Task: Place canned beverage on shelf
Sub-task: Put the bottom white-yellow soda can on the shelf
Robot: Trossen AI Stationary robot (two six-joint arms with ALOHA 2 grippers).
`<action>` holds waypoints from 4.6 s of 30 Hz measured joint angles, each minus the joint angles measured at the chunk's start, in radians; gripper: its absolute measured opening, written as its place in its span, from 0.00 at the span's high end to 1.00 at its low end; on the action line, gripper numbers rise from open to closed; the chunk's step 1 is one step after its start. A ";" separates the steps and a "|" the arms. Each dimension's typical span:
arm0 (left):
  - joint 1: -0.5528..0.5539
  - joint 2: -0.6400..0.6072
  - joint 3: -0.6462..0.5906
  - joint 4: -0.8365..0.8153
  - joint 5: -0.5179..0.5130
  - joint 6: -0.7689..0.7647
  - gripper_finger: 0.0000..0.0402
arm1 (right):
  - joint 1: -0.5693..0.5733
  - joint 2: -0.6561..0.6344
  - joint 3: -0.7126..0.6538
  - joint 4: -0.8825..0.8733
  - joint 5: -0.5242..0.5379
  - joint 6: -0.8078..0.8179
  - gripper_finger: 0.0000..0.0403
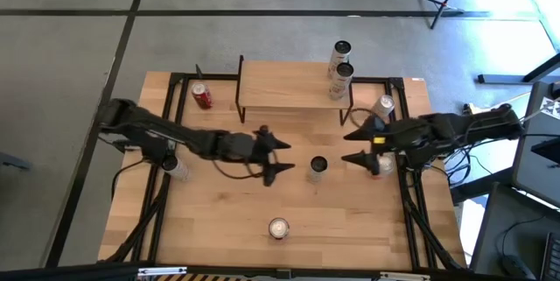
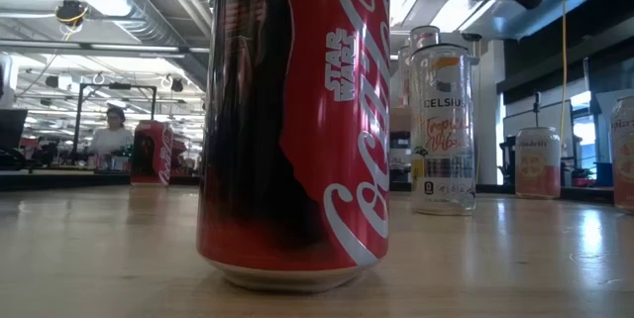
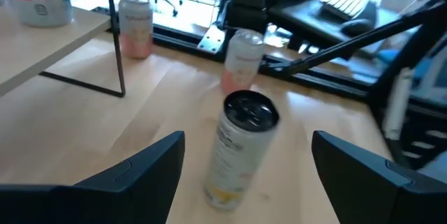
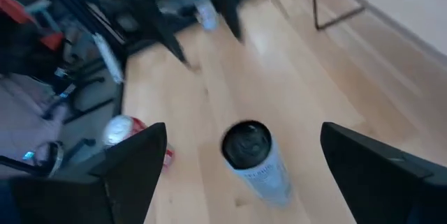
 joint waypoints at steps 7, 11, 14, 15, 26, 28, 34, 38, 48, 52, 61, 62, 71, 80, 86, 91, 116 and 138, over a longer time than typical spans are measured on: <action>0.044 0.223 0.175 0.002 0.079 0.033 0.25 | 0.000 -0.064 0.000 -0.042 -0.018 -0.005 0.09; 0.048 0.300 0.249 0.001 0.089 0.041 0.25 | 0.000 -0.085 0.000 -0.086 -0.034 0.005 0.09; 0.056 0.332 0.289 0.005 0.101 0.041 0.25 | 0.000 -0.091 0.000 -0.107 -0.040 0.007 0.09; 0.058 0.339 0.297 0.006 0.110 0.041 0.25 | 0.000 -0.091 0.000 -0.104 -0.045 0.007 0.09; 0.049 0.405 0.308 0.008 0.136 0.041 0.25 | 0.000 -0.091 0.000 -0.135 -0.051 0.009 0.09; 0.048 0.417 0.307 0.010 0.120 0.041 0.25 | 0.000 -0.091 0.000 -0.141 -0.044 0.009 0.09; 0.055 0.454 0.307 0.063 0.116 0.009 0.26 | 0.000 -0.090 0.000 -0.145 -0.040 -0.002 0.09; 0.055 0.455 0.307 0.081 0.100 -0.020 0.34 | 0.000 -0.087 0.000 -0.147 -0.041 -0.005 0.09; 0.055 0.404 0.484 -0.237 0.078 -0.152 0.44 | 0.000 -0.136 0.000 -0.150 -0.072 -0.107 0.09; 0.056 0.403 0.669 -0.440 0.077 -0.148 0.44 | 0.000 -0.169 0.000 -0.148 -0.078 -0.167 0.09; 0.130 0.395 1.017 -0.783 0.050 -0.077 0.44 | 0.000 -0.236 0.063 -0.153 -0.068 -0.214 0.09; 0.150 0.395 1.050 -0.818 0.059 -0.061 0.44 | 0.000 -0.239 0.072 -0.154 -0.056 -0.216 0.09; 0.416 0.394 1.171 -0.914 0.236 0.081 0.44 | 0.000 -0.268 0.098 -0.175 0.041 -0.108 0.09; 0.613 0.432 1.172 -0.853 0.355 0.168 0.44 | 0.000 -0.264 0.098 -0.230 0.190 -0.054 0.09; 0.665 0.528 1.172 -0.727 0.459 0.206 0.44 | 0.000 -0.264 0.098 -0.231 0.251 -0.027 0.09; 0.674 0.585 1.171 -0.711 0.499 0.213 0.44 | 0.000 -0.264 0.098 -0.231 0.256 0.002 0.09; 0.662 0.603 1.171 -0.654 0.386 0.278 0.30 | 0.000 -0.264 0.098 -0.232 0.307 0.006 0.09; 0.659 0.603 1.171 -0.663 0.368 0.267 0.30 | 0.000 -0.264 0.098 -0.238 0.309 0.006 0.09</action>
